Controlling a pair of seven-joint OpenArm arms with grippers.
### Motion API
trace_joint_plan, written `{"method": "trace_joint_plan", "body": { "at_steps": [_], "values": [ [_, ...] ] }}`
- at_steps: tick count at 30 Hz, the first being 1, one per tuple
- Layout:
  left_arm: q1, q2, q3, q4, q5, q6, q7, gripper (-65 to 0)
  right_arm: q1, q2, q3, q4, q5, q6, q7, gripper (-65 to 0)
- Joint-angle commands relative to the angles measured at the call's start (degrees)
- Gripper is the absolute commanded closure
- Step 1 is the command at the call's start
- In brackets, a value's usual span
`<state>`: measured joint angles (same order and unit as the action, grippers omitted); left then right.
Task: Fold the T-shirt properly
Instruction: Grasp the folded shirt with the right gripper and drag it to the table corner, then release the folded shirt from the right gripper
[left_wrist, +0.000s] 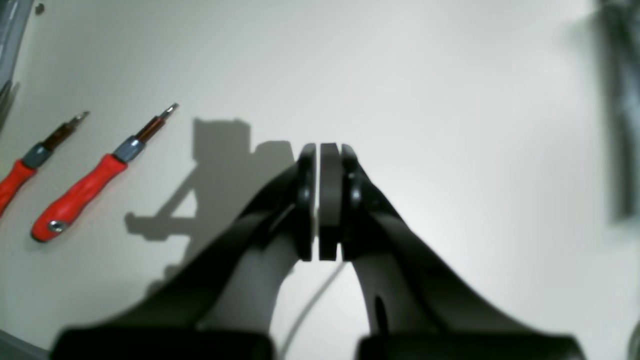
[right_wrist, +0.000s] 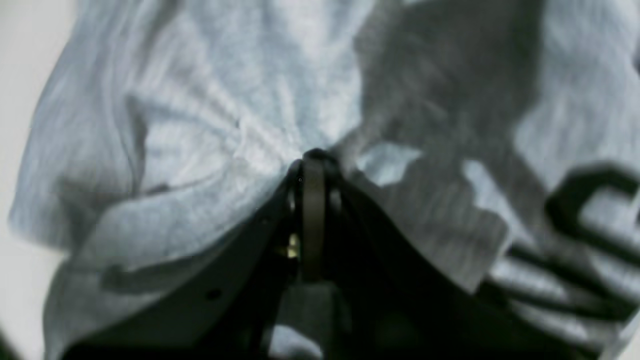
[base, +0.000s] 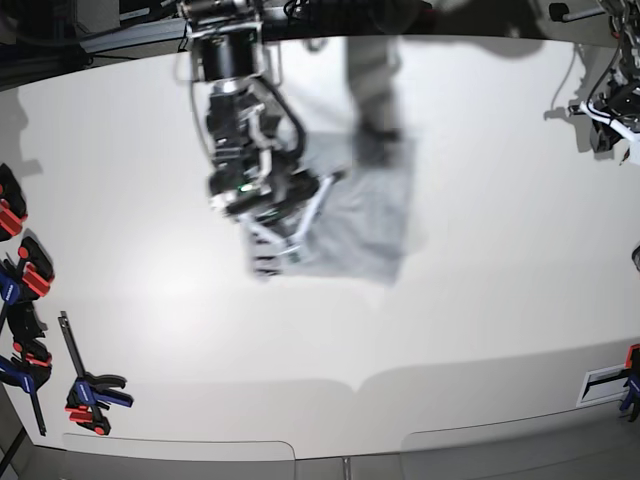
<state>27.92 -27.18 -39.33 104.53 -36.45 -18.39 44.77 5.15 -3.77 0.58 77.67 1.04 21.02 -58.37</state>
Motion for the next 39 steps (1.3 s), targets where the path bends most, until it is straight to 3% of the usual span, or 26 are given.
{"method": "trace_joint_plan", "body": {
  "at_steps": [1,9,21,25,31,39],
  "values": [
    [-0.2,-1.1,-0.5,0.9,-1.4,-0.4,-1.6,0.0,-0.4,2.0,3.2,-0.4,-4.9,-1.6,-4.7,0.0],
    [-0.6,-1.2,-0.5,0.9,-6.0,-4.4,-1.1,0.0,-1.4,10.2,23.9,-0.4,2.9,-1.6,-8.1,0.0],
    [-1.1,-7.5,-0.5,0.9,-8.3,-4.4,0.6,0.0,-2.5,14.6,50.3,-0.4,2.6,-8.2,-3.2,0.0],
    [-3.9,-8.6,-0.5,0.9,-11.1,-6.8,2.1,0.0,-3.2,13.2,53.0,-0.5,2.6,-8.8,-2.6,0.0],
    [-6.5,-9.6,-0.5,0.9,-16.0,-8.9,3.8,0.0,-3.1,9.3,54.2,-0.5,2.5,-12.3,0.9,0.0],
    [-6.5,-10.0,-0.5,0.9,-16.4,-9.3,3.8,0.0,-3.1,2.4,54.2,-0.5,-1.6,-21.1,7.2,0.0]
  ]
}}
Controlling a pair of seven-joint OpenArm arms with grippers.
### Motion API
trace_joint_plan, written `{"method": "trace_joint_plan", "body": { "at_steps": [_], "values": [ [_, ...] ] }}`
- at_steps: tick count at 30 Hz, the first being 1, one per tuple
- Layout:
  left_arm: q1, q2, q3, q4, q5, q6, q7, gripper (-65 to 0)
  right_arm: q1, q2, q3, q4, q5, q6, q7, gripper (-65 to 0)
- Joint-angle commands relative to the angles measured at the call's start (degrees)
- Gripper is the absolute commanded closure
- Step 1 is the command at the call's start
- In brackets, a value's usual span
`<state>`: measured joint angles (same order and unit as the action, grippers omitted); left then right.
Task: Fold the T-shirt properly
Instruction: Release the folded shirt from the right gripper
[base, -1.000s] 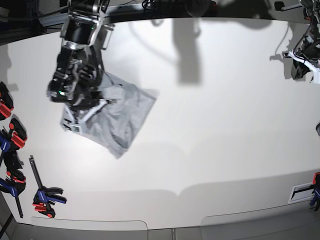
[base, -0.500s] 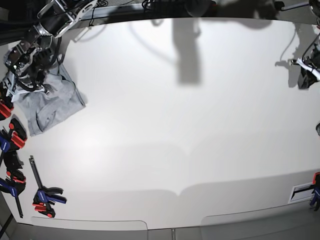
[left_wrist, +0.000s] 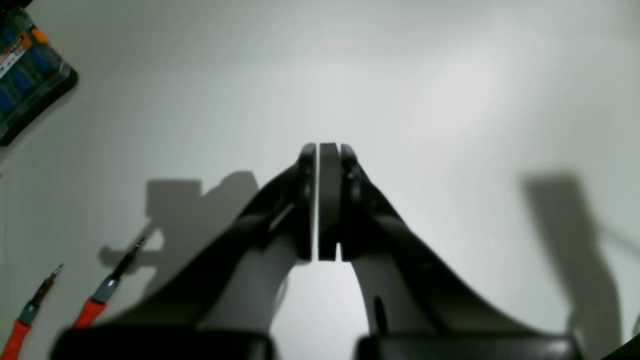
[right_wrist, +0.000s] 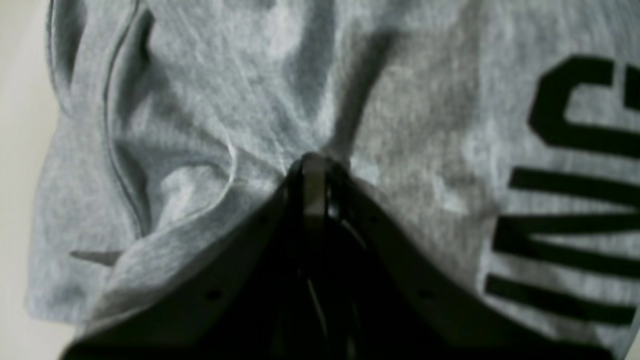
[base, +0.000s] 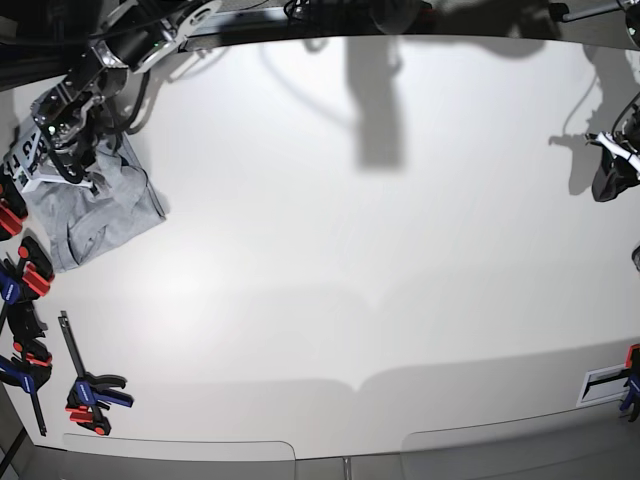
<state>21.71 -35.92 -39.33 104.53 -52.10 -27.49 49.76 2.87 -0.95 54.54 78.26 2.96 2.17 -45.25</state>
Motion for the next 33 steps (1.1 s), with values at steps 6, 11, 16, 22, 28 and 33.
{"method": "trace_joint_plan", "body": {
  "at_steps": [6,11,16,22,28,33],
  "values": [
    [-0.3,-1.2,-0.5,0.9,-0.8,-0.2,-1.2,0.0,-0.8,-4.7,0.2,-1.1,-4.7,-3.8,-2.4,0.0],
    [-0.3,-1.2,-0.5,0.9,-1.0,-0.2,-1.6,0.0,-0.8,-5.0,0.2,0.3,0.3,-4.2,0.6,0.0],
    [-0.3,-1.2,-0.5,0.9,-0.9,-0.2,-3.1,0.0,2.0,-5.1,0.2,3.8,11.7,1.7,4.2,0.0],
    [-0.3,-1.2,-0.5,0.9,-0.9,-0.2,-6.6,0.0,6.9,-5.3,0.2,12.8,24.7,18.0,3.9,0.0],
    [0.1,-1.1,-0.5,0.9,0.9,-0.2,-7.6,0.0,7.3,-5.2,0.2,29.5,35.8,27.4,-0.3,0.0],
    [4.0,-0.9,-0.8,1.0,1.4,-0.5,-4.7,0.0,-2.5,-4.7,0.2,44.8,39.7,29.5,-3.6,0.0]
  ]
}}
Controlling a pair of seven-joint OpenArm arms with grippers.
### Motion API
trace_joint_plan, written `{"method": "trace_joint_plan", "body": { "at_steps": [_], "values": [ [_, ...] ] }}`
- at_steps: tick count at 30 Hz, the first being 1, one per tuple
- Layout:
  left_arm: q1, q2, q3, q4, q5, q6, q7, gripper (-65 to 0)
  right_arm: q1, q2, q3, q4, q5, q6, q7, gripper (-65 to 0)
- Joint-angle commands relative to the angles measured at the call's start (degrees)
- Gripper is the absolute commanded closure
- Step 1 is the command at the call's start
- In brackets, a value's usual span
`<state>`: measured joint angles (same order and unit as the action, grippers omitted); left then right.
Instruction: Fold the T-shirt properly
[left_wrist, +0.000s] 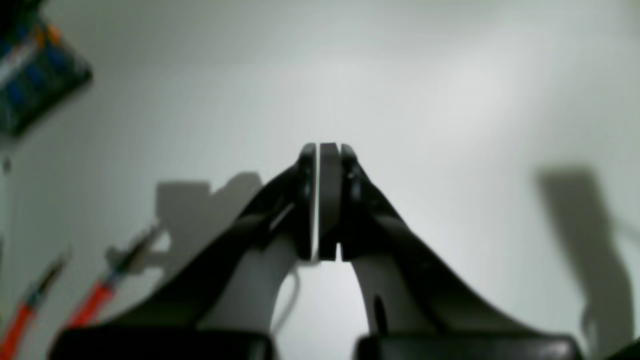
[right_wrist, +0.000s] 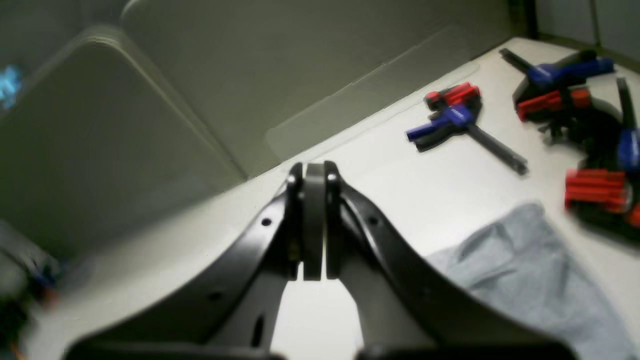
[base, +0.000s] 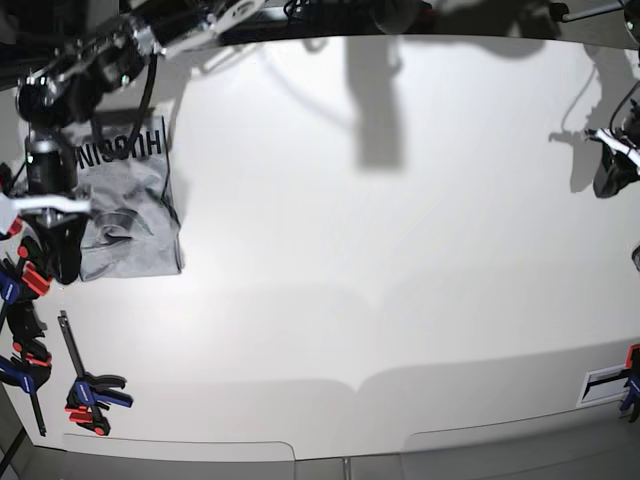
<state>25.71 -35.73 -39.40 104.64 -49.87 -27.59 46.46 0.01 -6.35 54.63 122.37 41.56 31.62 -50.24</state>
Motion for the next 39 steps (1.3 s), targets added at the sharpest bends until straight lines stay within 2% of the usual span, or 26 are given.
{"method": "trace_joint_plan", "body": {
  "at_steps": [1,3,5,7,9,12,15,16,18,20,23,27,29,32,34,36,39],
  "values": [
    [1.5,-0.8,-1.1,0.9,-0.9,-1.5,-1.0,0.0,-2.8,1.2,0.2,3.6,1.0,0.2,1.4,0.0],
    [5.3,0.1,-2.8,0.9,-1.9,-5.2,-0.1,0.0,-9.3,3.7,0.2,8.4,1.0,0.2,1.3,0.0],
    [9.4,1.9,-5.7,0.9,-4.7,-8.3,1.1,0.0,-15.8,7.5,0.2,11.5,0.6,0.2,0.7,0.0],
    [13.2,4.4,-9.6,0.9,-8.2,-10.4,2.4,0.0,-21.7,11.1,0.2,12.5,0.8,0.2,-1.9,0.0],
    [16.6,6.5,-13.2,0.9,-11.1,-11.9,4.7,0.0,-26.7,13.4,0.2,12.5,1.1,0.2,-6.1,0.0],
    [21.5,7.7,-15.7,0.8,-16.6,-12.4,11.7,0.0,-34.9,14.9,0.2,12.5,1.1,0.2,-11.2,0.0],
    [26.7,7.8,-15.6,0.7,-22.3,-12.4,22.1,0.0,-43.6,14.8,-0.3,11.7,1.1,0.2,-12.2,0.0],
    [28.7,7.8,-15.6,0.3,-23.8,-12.4,23.8,0.0,-46.4,14.8,-0.9,11.3,1.1,0.2,-12.2,0.0],
    [32.6,7.8,-15.6,-1.6,-25.7,-12.4,23.6,0.0,-51.8,14.8,-2.7,10.0,1.1,0.9,-12.2,0.0],
    [35.7,7.7,-15.2,-4.8,-25.6,-12.4,20.8,0.0,-56.3,15.3,-5.7,7.3,0.6,1.0,-12.1,0.0],
    [39.4,6.9,-11.5,-11.3,-25.2,-12.4,15.3,0.0,-60.3,18.4,-11.6,-0.6,0.4,1.0,-11.8,0.0],
    [40.5,3.0,1.9,-23.4,-24.3,-12.4,10.4,0.0,-60.5,23.6,-21.0,-17.1,-2.0,1.0,-9.7,0.0],
    [39.4,1.4,10.3,-29.6,-20.5,-12.4,3.6,0.0,-59.5,26.7,-26.7,-26.9,-5.0,1.0,-4.6,0.0],
    [34.6,1.3,21.9,-38.0,-8.7,-12.4,-10.1,0.0,-56.0,30.5,-35.8,-42.9,-8.9,1.0,4.9,0.0],
    [30.0,2.2,29.2,-43.2,0.2,-12.4,-22.1,0.0,-51.8,31.6,-41.7,-53.7,-10.6,0.9,13.0,0.0],
    [24.3,4.2,35.6,-48.3,10.1,-12.4,-34.3,0.0,-46.5,31.5,-47.1,-64.6,-12.8,0.7,21.7,0.0],
    [15.3,9.3,42.5,-56.0,25.7,-12.4,-45.4,0.0,-37.1,30.4,-54.7,-79.8,-17.1,-1.3,34.3,0.0]
  ]
}}
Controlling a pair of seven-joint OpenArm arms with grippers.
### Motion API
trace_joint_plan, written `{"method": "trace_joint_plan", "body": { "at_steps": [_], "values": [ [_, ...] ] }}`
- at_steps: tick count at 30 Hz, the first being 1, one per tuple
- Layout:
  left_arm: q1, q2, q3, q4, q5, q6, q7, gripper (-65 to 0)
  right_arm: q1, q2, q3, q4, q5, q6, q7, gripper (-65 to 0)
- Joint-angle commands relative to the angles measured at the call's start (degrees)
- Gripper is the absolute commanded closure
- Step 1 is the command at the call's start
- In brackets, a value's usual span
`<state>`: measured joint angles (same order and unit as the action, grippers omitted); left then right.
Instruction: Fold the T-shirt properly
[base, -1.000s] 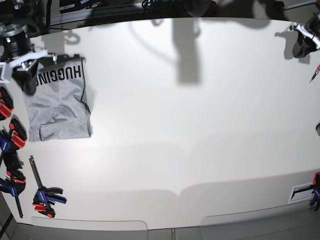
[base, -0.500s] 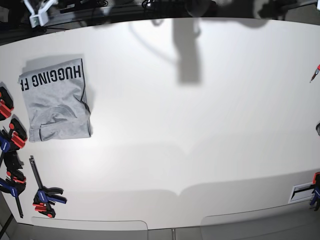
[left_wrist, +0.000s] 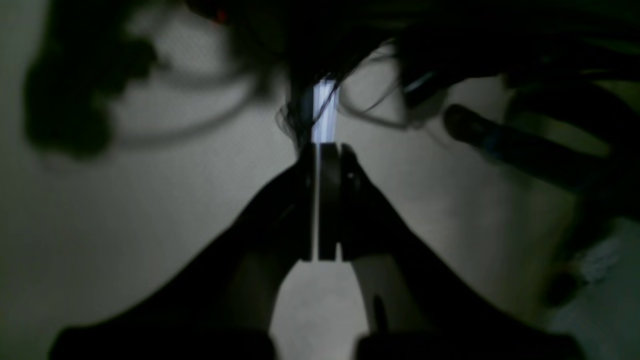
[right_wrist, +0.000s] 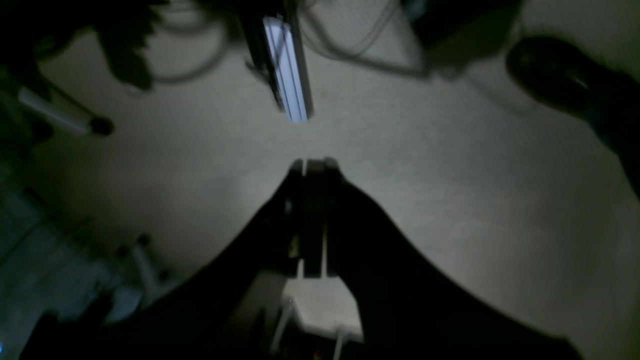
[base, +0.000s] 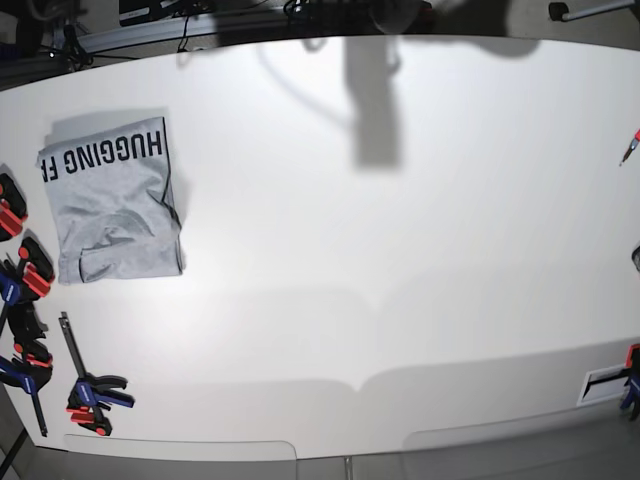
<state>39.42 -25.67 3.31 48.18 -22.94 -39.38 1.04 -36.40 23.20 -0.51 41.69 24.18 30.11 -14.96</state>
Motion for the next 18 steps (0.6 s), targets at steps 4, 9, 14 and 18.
{"method": "trace_joint_plan", "body": {
  "at_steps": [4,9,14,18],
  "values": [
    [-8.8,7.0,5.5,-10.2,11.2,12.9,-2.3,0.0,11.5,-3.2,-5.8,-15.3,-4.2,-7.6,6.8,0.0],
    [-16.1,14.7,6.5,-19.4,12.4,25.7,-5.1,0.0,21.9,-8.3,-7.8,-23.9,-4.7,-11.9,5.3,0.0],
    [-19.1,17.9,6.5,-20.5,12.4,31.1,-5.5,0.0,26.8,-12.0,-7.7,-24.3,-4.5,-13.1,4.9,0.0],
    [-20.5,19.3,6.5,-20.5,12.4,34.1,-5.4,0.0,28.7,-14.1,-7.7,-24.3,-4.5,-13.2,6.2,0.0]
  ]
}}
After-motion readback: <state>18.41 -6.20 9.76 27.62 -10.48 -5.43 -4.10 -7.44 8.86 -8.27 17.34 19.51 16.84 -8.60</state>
